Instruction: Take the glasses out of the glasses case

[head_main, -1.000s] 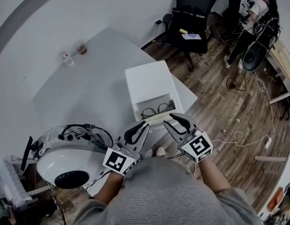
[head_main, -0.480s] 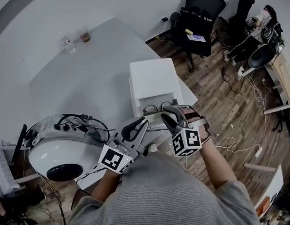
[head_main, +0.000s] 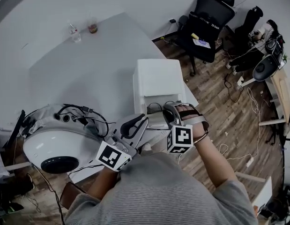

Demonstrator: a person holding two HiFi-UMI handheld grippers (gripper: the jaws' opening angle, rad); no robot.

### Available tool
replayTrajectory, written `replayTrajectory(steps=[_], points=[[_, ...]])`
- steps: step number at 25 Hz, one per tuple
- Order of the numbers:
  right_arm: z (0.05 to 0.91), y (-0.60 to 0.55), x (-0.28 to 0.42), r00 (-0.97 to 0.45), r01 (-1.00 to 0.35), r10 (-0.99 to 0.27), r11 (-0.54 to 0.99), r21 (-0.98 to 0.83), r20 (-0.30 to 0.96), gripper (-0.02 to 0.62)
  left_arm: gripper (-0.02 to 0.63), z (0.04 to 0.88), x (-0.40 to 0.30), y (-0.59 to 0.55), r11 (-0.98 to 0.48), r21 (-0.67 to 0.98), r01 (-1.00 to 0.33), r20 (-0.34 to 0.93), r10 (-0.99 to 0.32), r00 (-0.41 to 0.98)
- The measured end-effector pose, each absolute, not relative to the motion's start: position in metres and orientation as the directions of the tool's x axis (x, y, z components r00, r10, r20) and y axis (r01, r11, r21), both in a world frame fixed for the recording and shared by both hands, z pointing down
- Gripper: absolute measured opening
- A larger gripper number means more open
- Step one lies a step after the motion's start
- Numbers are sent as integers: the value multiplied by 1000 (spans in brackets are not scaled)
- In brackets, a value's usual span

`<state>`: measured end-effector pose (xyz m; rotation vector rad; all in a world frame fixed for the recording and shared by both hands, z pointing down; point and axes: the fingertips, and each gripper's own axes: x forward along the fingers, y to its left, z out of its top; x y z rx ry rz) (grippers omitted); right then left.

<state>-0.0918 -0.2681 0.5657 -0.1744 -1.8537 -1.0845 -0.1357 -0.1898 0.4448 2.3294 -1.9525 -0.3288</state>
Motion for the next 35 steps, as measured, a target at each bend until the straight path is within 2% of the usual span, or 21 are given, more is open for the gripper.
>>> replayTrajectory(steps=[5,11,21,29,32,35], points=[[572,-272,-93,-502,555,-336,582,595,797,69,54,446,-140,-185,-169,205,-964,-113,-983,148],[573,-272,-94,-427,588,-278,637,498,860,60,54,446,-142,-183,-157,206,-966,-113,-984,136],[580,-269,-89,-151,717,-72,678,160,986,60,54,446,-150,-179,-117,204,-972,-118,-989,95],[584,-259,-87,48,754,25,655,-53,999,38,54,452,-160,-172,-74,210,-975,-101,-993,54],[583,-257,-87,42,735,54,675,-68,998,26,54,453,-164,-169,-68,211,-975,-106,-993,47],[580,-260,-87,-51,732,35,682,13,998,21,54,443,-166,-171,-71,207,-976,-139,-989,42]])
